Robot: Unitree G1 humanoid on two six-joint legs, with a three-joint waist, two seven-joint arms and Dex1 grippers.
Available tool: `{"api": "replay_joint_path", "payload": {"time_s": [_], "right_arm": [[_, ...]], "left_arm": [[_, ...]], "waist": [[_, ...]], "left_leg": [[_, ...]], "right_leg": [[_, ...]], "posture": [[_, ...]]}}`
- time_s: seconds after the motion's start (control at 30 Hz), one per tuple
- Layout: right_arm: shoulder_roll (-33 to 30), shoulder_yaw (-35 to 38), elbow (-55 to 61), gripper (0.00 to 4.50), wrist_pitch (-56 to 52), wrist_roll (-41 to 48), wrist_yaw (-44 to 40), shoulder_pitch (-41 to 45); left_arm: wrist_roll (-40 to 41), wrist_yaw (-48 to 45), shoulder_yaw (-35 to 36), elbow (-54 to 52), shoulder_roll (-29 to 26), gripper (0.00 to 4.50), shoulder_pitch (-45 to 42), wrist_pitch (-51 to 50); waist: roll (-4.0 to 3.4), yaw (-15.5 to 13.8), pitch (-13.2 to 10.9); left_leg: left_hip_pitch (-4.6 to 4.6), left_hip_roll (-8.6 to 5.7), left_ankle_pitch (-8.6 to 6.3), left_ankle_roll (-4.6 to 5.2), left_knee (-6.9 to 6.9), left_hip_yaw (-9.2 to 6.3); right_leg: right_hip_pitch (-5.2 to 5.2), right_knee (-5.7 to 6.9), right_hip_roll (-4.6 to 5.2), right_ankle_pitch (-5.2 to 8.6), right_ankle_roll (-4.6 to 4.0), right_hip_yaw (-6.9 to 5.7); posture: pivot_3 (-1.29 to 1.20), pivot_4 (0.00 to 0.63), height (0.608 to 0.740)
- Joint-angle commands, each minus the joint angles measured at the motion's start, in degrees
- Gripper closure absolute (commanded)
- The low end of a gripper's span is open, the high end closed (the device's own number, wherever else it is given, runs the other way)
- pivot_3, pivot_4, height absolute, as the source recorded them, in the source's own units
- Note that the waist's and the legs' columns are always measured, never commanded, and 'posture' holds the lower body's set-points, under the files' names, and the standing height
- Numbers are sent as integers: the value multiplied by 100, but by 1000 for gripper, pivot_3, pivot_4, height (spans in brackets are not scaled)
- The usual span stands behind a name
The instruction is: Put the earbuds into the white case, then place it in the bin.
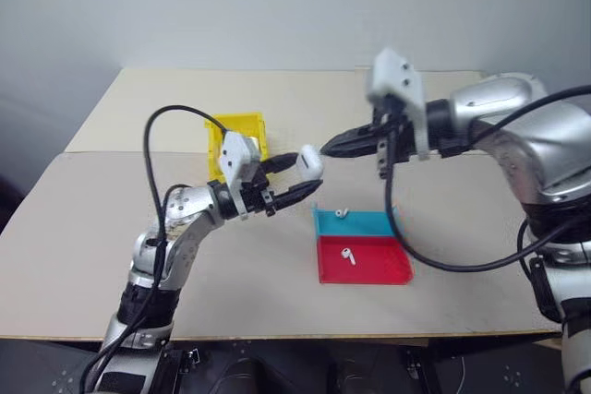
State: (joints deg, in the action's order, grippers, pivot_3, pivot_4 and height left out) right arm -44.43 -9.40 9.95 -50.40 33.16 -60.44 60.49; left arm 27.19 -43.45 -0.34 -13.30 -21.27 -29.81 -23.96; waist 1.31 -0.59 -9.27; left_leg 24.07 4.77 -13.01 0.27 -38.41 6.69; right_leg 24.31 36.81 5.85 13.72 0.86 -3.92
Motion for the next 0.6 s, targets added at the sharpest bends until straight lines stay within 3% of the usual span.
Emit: {"api": "replay_joint_path", "payload": {"time_s": [0.03, 0.13, 0.27, 0.5, 0.6], "right_arm": [[167, 794, 525, 4444, 509, 44, 469, -508], [285, 830, 892, 4444, 956, -384, 945, -1220], [508, 751, 1055, 4444, 917, -457, 1256, -1692], [707, 512, 1162, 4444, 759, -711, 1662, -1769], [741, 638, 1169, 4500, 736, -620, 1703, -1768]], "left_arm": [[-195, 1241, 461, -320, 282, 1721, -104, -191], [-801, 2693, 739, 17, 638, 1721, -430, -312], [-1737, 3625, 644, 829, 686, 1721, -745, 18], [-2144, 3831, 517, 2767, 874, 1721, -1398, 527], [-2194, 3725, 476, 3409, 901, 899, -1566, 910]], "waist": [[0, -8, 0], [1, -33, 0], [1, -27, 0], [1, -13, 0], [2, -14, 0]], "left_leg": [[-2, 0, 0, 0, 0, 0], [-5, -4, 0, 0, -2, -8], [-5, -9, 1, -2, 0, -7], [0, -10, 4, -6, 2, -5], [8, -9, 6, -10, 1, -5]], "right_leg": [[-2, 1, 0, 0, 0, 0], [-13, -3, 5, 0, 1, -8], [-10, 0, 7, -2, 5, -7], [-5, -4, 6, -2, 5, -11], [-4, -5, 7, -2, 5, -13]], "posture": [[0, 150, 740], [0, 150, 740], [0, 150, 740], [0, 150, 740], [0, 150, 740]]}}
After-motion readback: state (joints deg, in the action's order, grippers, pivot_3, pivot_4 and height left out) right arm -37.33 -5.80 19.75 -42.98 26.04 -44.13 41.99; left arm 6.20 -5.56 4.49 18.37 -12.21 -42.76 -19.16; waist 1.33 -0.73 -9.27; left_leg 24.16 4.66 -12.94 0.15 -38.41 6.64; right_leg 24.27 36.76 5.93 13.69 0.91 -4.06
